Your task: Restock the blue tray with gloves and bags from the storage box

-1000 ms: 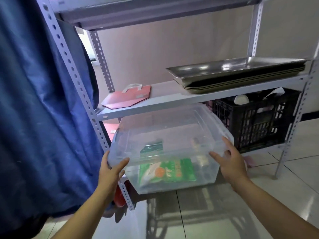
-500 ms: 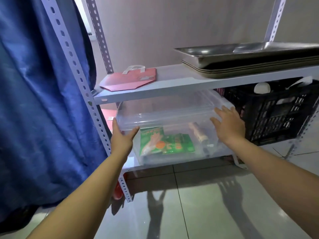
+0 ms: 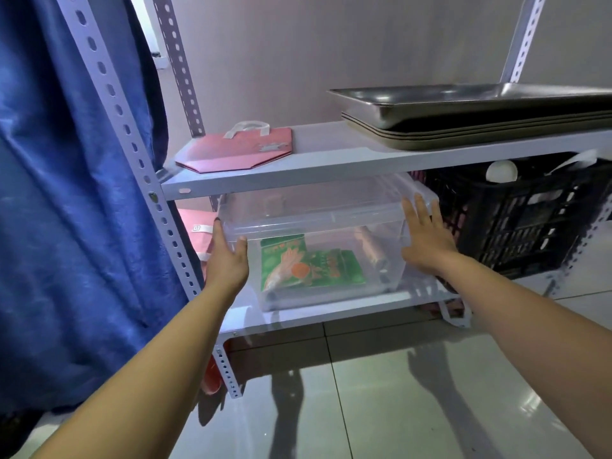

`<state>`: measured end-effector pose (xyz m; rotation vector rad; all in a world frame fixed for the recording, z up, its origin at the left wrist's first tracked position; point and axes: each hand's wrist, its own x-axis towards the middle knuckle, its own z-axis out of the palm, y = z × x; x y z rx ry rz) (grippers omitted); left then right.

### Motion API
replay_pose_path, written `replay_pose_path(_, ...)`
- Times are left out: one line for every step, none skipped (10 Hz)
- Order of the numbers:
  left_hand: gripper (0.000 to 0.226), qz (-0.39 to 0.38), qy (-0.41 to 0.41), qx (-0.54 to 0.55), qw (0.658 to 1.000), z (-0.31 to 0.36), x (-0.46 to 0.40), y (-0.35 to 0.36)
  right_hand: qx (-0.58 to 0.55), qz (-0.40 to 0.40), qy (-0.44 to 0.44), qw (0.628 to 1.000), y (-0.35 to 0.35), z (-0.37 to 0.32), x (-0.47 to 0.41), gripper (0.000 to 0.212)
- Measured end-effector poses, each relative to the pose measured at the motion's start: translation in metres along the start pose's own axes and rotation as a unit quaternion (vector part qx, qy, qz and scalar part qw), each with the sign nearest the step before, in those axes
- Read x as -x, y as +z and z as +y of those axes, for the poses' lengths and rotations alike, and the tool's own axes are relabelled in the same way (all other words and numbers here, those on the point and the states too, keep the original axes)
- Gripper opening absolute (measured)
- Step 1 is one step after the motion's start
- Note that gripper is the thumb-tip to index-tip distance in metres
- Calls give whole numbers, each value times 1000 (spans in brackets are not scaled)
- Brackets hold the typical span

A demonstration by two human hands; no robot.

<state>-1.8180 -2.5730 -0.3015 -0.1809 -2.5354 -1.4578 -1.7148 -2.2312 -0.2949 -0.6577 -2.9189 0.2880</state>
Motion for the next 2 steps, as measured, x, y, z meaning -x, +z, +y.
replay_pose_path(68, -13, 18, 19, 1000, -5, 3, -4, 2, 20, -14, 1000, -6, 2, 13, 98)
replay_pose_path(86, -28, -19, 34, 999, -9, 33, -5, -37, 54, 12, 998, 11, -2, 57, 91)
